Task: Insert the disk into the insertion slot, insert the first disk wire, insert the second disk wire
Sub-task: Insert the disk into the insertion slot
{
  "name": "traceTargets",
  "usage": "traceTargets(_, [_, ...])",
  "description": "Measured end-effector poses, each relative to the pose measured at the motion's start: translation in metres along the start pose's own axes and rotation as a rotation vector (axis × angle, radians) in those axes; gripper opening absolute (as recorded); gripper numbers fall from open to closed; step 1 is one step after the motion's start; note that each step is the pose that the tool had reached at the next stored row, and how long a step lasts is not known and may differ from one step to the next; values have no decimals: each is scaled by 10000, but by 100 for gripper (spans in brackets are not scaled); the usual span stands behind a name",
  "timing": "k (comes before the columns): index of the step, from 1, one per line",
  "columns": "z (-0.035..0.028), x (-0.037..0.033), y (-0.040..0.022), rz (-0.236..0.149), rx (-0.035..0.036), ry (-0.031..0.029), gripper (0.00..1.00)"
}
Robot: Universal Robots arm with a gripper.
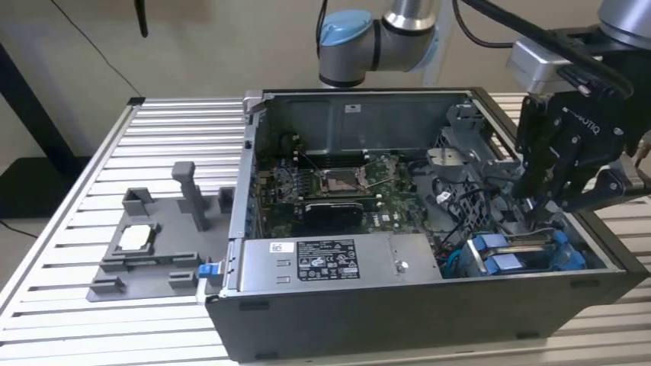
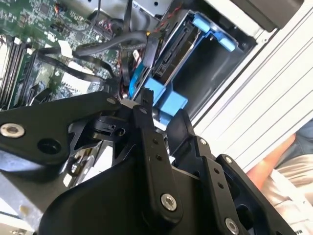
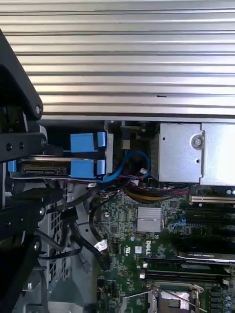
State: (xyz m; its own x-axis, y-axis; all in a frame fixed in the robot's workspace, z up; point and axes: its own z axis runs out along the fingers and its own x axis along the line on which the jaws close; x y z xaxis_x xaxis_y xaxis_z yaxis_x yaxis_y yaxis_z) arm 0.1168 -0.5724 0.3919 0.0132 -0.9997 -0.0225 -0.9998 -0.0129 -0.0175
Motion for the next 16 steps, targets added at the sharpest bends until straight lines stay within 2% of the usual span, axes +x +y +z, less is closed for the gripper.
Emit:
traceTargets(3, [1,-14,5,-15,550,-18,40])
traceTargets(4, [0,-25,5,-21,710,-17,40])
traceTargets(9, [9,-133,5,-98,1202,-16,40])
traceTargets(11, [20,-176,5,-155,1359,-18,40])
traceTargets(12, [27,-192,5,-181,1407,-19,40])
traceTargets(16, [39,-213,6,-206,1474,-11,40])
